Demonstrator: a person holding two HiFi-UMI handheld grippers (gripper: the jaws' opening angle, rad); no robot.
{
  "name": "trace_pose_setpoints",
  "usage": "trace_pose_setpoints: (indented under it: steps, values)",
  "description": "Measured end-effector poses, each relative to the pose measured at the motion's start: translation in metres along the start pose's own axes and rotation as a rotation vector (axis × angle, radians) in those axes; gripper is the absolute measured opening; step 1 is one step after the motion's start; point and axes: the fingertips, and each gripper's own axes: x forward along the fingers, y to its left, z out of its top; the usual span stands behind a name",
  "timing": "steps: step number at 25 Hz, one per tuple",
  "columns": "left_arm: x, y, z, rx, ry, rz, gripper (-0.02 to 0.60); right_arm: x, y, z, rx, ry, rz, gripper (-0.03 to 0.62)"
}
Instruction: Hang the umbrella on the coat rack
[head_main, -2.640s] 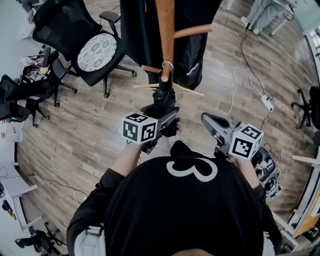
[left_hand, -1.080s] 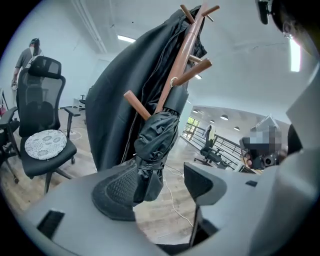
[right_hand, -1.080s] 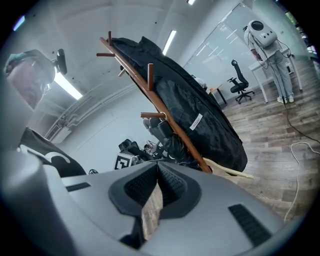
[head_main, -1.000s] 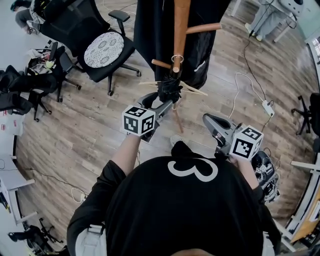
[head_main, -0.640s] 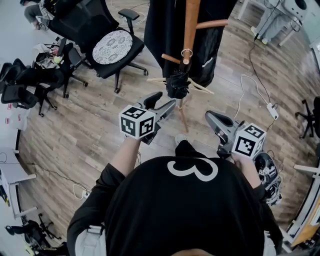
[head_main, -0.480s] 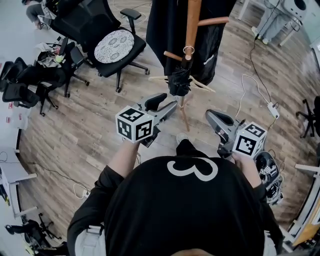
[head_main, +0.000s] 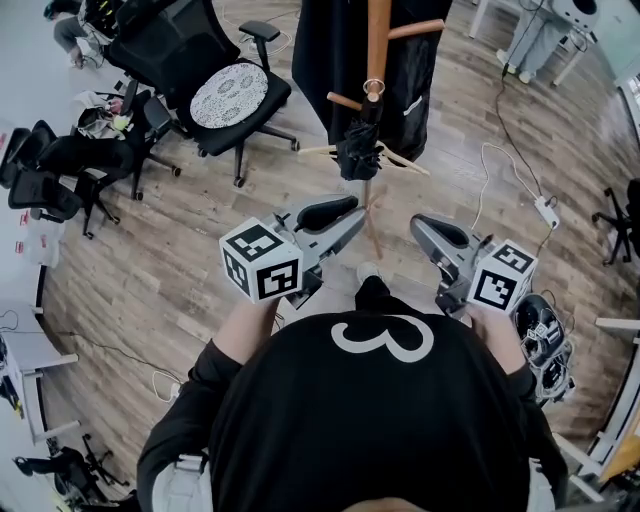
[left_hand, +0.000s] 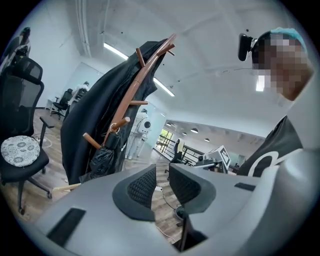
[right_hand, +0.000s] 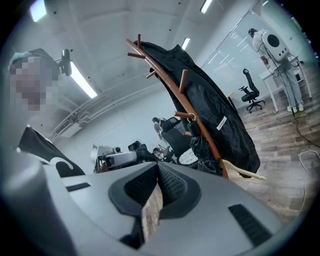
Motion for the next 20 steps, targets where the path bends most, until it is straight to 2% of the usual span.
trace_pose_setpoints:
  steps: [8, 12, 17, 20]
  values:
    - [-0.001, -0.027, -0.011, 0.041, 0.033, -0.046, 0.034, 0.001, 0.014, -0.003, -0.008, -0.027, 0.022, 0.026]
    - [-0.001, -0.031, -0.015, 0.017, 0.027, -0.055, 0.023, -0.001, 0.015, -0.007, -0.01, -0.024, 0.016, 0.026]
    - [-0.004, -0.038, -0.018, 0.047, 0.027, -0.079, 0.017, -0.001, 0.016, -0.011, -0.007, -0.025, 0.02, 0.026]
    - [-0.002, -0.034, -0.022, 0.039, 0.039, -0.06, 0.017, 0.0, 0.015, -0.012, -0.002, -0.028, 0.024, 0.026]
